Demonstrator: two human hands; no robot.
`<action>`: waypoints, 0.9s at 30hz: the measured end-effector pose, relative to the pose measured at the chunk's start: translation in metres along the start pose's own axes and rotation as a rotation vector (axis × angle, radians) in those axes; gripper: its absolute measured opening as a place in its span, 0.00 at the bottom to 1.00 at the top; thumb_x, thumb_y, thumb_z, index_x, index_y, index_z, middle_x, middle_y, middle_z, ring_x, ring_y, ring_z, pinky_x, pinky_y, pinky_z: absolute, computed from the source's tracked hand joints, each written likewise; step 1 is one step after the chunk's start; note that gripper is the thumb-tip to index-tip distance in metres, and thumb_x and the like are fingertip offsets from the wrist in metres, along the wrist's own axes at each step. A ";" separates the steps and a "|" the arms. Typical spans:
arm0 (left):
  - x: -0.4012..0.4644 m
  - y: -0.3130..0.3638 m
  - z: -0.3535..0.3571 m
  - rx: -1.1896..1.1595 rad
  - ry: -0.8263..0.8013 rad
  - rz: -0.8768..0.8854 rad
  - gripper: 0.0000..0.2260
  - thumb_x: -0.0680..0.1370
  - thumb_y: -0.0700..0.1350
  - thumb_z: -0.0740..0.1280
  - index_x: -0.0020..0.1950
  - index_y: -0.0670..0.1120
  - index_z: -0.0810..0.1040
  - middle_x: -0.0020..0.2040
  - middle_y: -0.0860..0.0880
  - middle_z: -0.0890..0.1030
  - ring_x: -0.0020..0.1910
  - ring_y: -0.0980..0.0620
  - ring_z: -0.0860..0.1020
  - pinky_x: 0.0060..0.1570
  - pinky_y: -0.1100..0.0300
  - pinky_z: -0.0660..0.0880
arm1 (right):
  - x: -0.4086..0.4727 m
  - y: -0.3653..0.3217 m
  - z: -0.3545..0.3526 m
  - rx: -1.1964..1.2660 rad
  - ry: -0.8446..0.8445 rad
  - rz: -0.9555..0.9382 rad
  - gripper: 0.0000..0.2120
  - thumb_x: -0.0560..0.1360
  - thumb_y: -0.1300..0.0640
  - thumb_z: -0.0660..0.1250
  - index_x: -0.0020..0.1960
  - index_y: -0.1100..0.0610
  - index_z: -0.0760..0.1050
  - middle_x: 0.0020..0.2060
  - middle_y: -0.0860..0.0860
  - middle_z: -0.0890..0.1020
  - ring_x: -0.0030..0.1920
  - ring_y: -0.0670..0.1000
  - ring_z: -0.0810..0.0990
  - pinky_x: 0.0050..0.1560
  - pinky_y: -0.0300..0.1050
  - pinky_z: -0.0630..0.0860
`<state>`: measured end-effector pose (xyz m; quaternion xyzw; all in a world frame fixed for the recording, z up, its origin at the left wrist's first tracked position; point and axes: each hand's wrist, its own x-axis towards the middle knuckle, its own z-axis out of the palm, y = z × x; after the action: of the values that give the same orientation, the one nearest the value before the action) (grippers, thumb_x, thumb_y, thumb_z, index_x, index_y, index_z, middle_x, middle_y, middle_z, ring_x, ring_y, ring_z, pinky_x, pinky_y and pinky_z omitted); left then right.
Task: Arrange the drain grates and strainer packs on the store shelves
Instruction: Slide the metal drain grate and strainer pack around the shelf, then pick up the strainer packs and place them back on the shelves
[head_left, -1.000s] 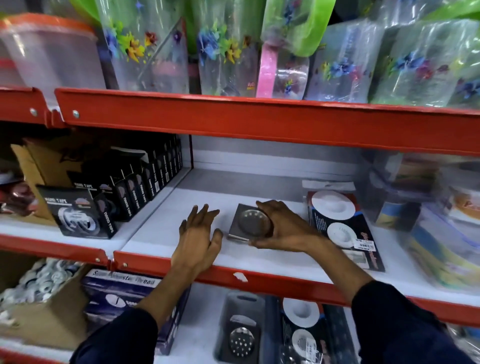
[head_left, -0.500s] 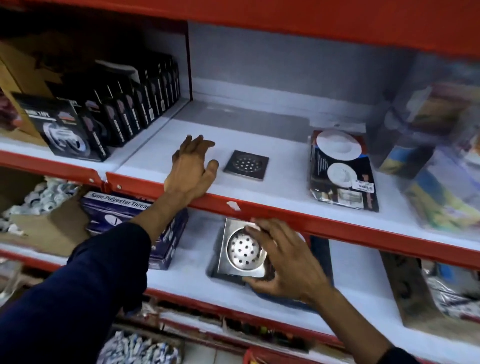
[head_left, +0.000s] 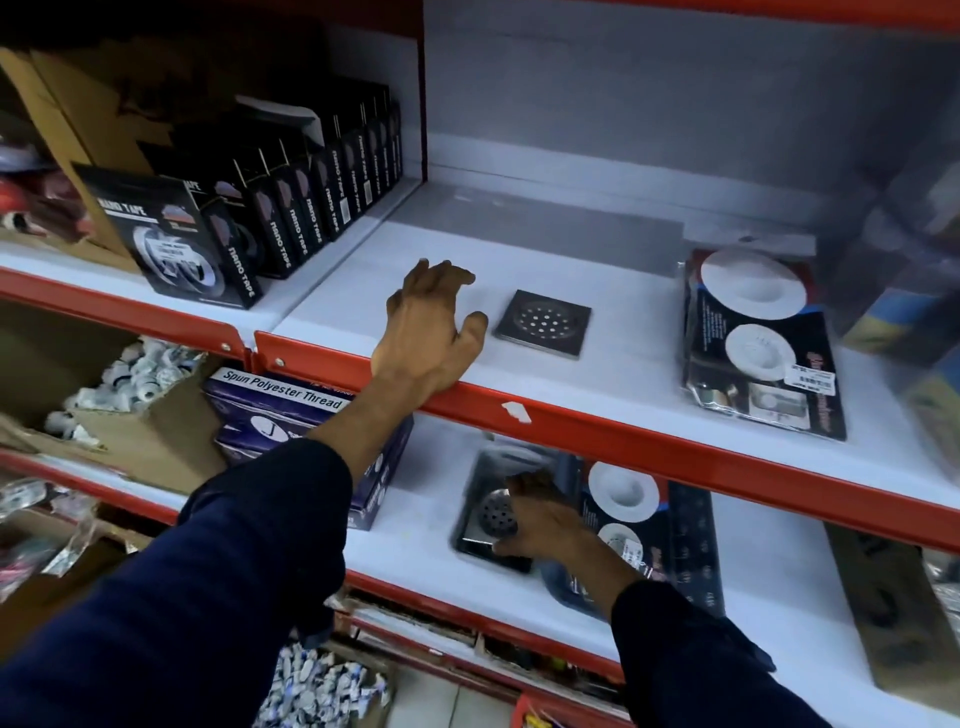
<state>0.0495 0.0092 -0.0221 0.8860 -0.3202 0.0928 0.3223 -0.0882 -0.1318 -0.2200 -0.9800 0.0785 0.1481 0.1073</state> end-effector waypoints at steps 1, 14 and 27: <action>0.000 0.000 0.000 -0.003 0.004 -0.001 0.24 0.72 0.50 0.58 0.68 0.47 0.70 0.69 0.43 0.71 0.76 0.46 0.59 0.70 0.42 0.64 | 0.004 -0.001 0.003 -0.004 -0.035 0.002 0.40 0.64 0.38 0.74 0.68 0.57 0.67 0.63 0.56 0.75 0.63 0.58 0.73 0.65 0.50 0.72; 0.001 0.000 0.001 0.022 0.003 0.015 0.24 0.72 0.50 0.58 0.68 0.48 0.69 0.70 0.44 0.71 0.77 0.46 0.58 0.70 0.41 0.62 | -0.038 -0.016 -0.028 -0.023 0.291 -0.242 0.30 0.77 0.47 0.64 0.76 0.54 0.62 0.74 0.52 0.70 0.72 0.54 0.70 0.69 0.49 0.72; 0.000 -0.001 0.004 0.080 -0.033 0.013 0.28 0.72 0.53 0.55 0.73 0.50 0.64 0.78 0.44 0.61 0.79 0.44 0.51 0.74 0.35 0.55 | -0.054 -0.017 -0.192 -0.051 0.819 -0.114 0.33 0.77 0.41 0.62 0.78 0.52 0.60 0.77 0.53 0.65 0.76 0.57 0.62 0.74 0.54 0.61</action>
<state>0.0498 0.0079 -0.0256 0.8975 -0.3272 0.0928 0.2806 -0.0838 -0.1534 -0.0208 -0.9631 0.0564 -0.2583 0.0511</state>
